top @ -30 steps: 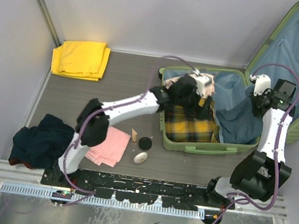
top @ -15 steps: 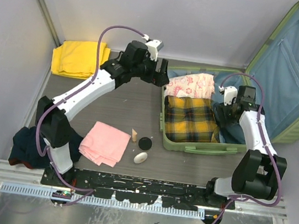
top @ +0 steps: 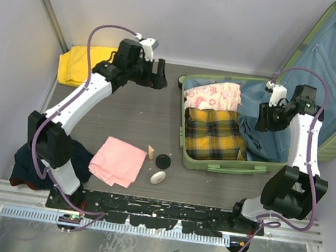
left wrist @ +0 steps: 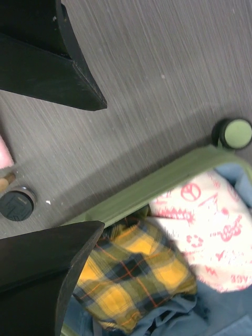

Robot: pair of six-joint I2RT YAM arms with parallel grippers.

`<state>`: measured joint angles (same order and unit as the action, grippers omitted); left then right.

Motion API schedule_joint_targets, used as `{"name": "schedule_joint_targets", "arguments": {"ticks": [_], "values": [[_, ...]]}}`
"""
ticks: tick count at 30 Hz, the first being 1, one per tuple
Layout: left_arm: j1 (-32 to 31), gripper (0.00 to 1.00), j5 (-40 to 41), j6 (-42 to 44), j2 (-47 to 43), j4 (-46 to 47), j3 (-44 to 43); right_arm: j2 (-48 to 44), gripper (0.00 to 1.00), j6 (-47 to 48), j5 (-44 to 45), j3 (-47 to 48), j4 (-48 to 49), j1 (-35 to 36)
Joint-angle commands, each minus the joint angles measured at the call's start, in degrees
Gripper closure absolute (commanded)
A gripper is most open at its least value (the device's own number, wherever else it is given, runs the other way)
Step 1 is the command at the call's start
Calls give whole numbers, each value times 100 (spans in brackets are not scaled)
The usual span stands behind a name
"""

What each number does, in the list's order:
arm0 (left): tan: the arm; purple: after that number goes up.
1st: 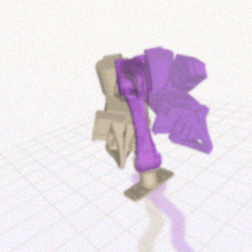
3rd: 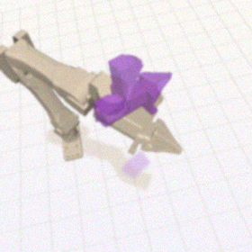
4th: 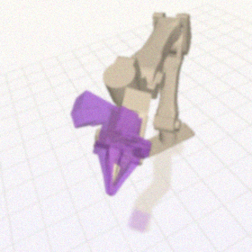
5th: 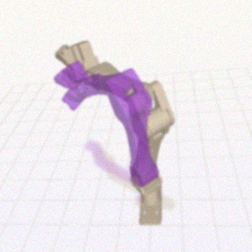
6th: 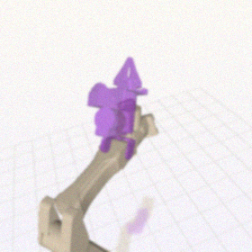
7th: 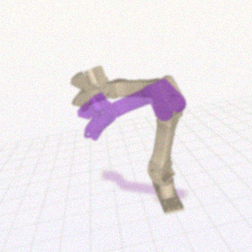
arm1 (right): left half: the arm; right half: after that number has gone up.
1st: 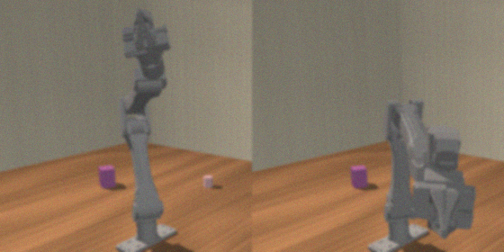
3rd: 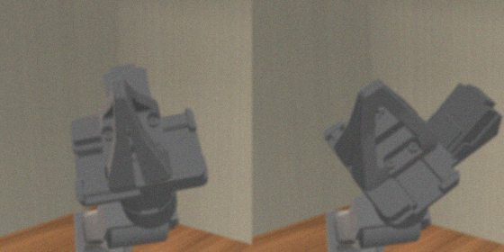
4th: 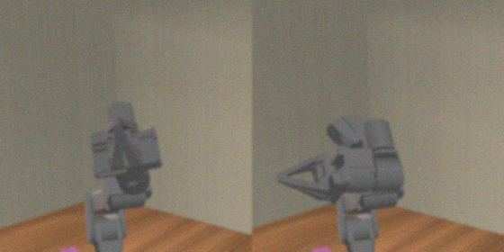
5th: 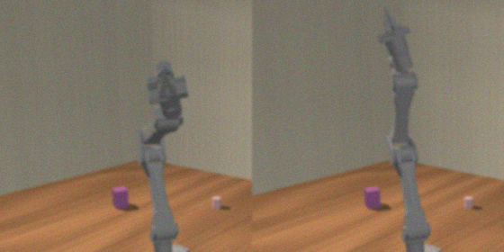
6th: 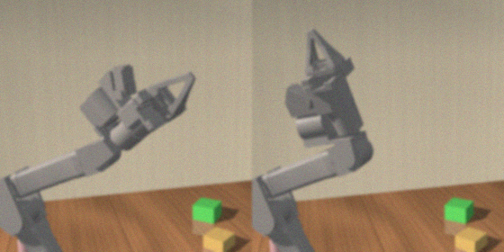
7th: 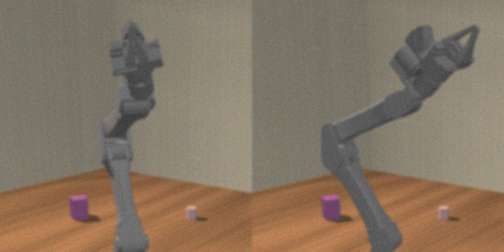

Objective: Pack the luggage

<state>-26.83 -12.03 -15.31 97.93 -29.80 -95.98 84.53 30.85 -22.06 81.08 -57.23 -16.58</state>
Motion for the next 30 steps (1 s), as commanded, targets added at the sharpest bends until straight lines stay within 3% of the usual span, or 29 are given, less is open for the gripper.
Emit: {"name": "schedule_joint_targets", "arguments": {"ticks": [1, 8, 12, 16, 21, 25, 30], "values": [[606, 13, -136, 125, -329, -27, 102, 198, 58, 66, -81, -583, -268, -12], [1760, 14, -600, 412, 178, -653, -180, 327, 60, 12, 540, -1702, 815, -40], [2224, 15, -1500, 937, 469, -1442, -252, 653, 60, -117, 741, -1818, 1279, -53], [2279, 15, -2284, 2795, 665, -2927, -169, 808, 56, -148, 665, -1541, 1273, -174], [2279, 15, -2547, 4986, 609, -4158, 444, 762, 40, 51, 348, -890, 725, -360], [2266, 16, -2861, 6144, 666, -4579, 769, 605, 26, 167, 45, -451, 346, -385], [1905, 16, -2753, 6872, 990, -4727, 918, 402, 15, 81, -443, 32, 89, -386]]}}
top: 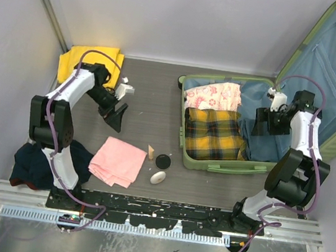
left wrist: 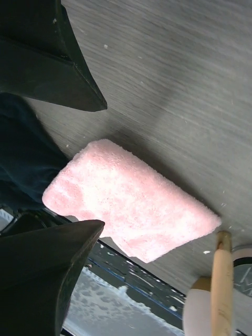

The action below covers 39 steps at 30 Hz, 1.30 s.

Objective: Pack the luggage

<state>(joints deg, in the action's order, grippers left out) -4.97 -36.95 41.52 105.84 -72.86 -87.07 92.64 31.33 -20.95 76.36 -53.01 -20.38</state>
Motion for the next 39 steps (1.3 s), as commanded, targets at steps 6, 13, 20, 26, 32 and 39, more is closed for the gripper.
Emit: {"name": "schedule_joint_targets", "arguments": {"ticks": [6, 13, 20, 26, 32, 39], "values": [[-434, 16, -138, 1745, 442, -443, 347, -592, 0, -170, -1232, 1017, -609, -5], [-437, 19, 175, 2244, 405, -293, 953, -747, 0, -407, -1610, 1217, -647, 253], [-269, 28, 380, 2245, 76, 210, 1823, -773, 0, -766, -1651, 1155, -444, 644], [131, 59, 193, 1658, -119, 815, 1918, -774, 0, -1286, -1786, 1103, -41, 1059], [420, 100, 19, 1533, -843, 1081, 1732, -844, 0, -1878, -2032, 989, 691, 1471], [488, 100, -97, 1284, -1641, 1292, 1136, -1249, 0, -3013, -2405, 241, 2409, 1863]]}}
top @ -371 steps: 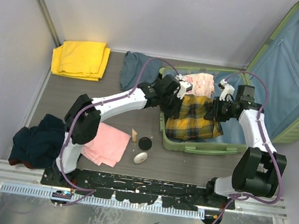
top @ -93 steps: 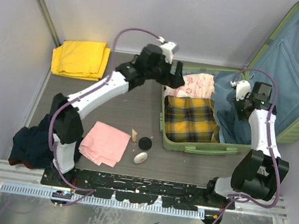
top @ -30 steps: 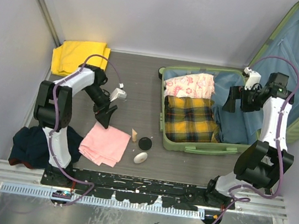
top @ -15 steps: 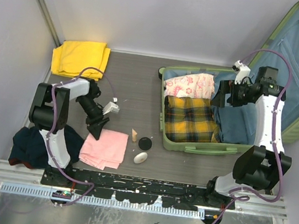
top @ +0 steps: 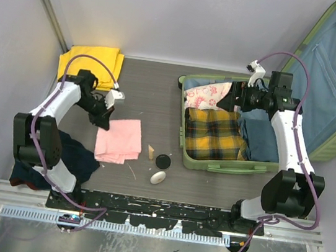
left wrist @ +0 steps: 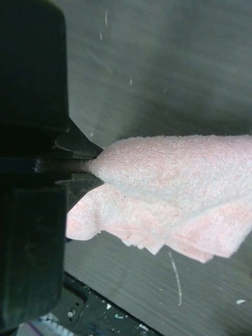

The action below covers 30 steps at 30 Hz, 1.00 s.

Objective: Pack the luggage

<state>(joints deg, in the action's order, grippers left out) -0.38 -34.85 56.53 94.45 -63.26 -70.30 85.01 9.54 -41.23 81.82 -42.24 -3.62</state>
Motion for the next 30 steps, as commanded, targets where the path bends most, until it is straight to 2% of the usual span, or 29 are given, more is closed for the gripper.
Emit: {"name": "schedule_joint_targets", "arguments": {"ticks": [1, 7, 11, 16, 18, 25, 30], "values": [[29, 100, -311, -332, -600, 436, -630, -551, 0, -952, -407, -426, 1572, 246], [20, 100, -355, -587, -1060, 841, -1182, -969, 0, -1282, -789, -1168, 3070, 563], [-86, 100, -326, -85, -1276, 814, -1556, -1233, 0, -1453, -869, -1693, 4197, 869], [-357, 100, -391, 354, -1453, 482, -2091, -1434, 0, -1400, -676, -2157, 5380, 1554], [-623, 100, -351, 539, -1526, 236, -2244, -1493, 0, -1142, -374, -2210, 5679, 2102], [-1592, 100, -203, 519, -2023, 246, -2066, -1168, 0, 104, 148, -1384, 5125, 3555], [-2130, 100, -22, 364, -2108, 253, -2095, -975, 0, 161, 641, -936, 4365, 4359]]}}
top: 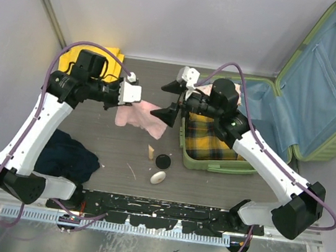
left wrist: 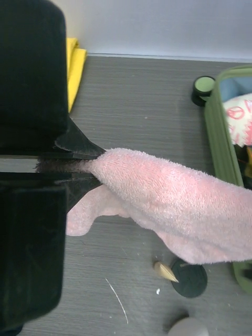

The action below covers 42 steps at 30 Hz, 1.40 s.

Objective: Pack the luggage

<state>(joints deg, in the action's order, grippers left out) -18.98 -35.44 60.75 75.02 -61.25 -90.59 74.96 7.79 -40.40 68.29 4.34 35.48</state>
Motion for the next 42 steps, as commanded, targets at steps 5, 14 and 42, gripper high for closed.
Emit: {"name": "schedule_joint_targets", "arguments": {"ticks": [5, 14, 42], "values": [[-535, 100, 79, -160, -181, 159, -83, 207, 1, 156, 1073, 518, -638, 846], [-860, 100, 235, -150, -343, 195, -50, 737, 36, 201, 1672, 1044, -1660, 978], [-880, 2, 1390, -2906, -5, 2527, 646, 129, 99, -631, 957, 1315, -2678, -2819]]}}
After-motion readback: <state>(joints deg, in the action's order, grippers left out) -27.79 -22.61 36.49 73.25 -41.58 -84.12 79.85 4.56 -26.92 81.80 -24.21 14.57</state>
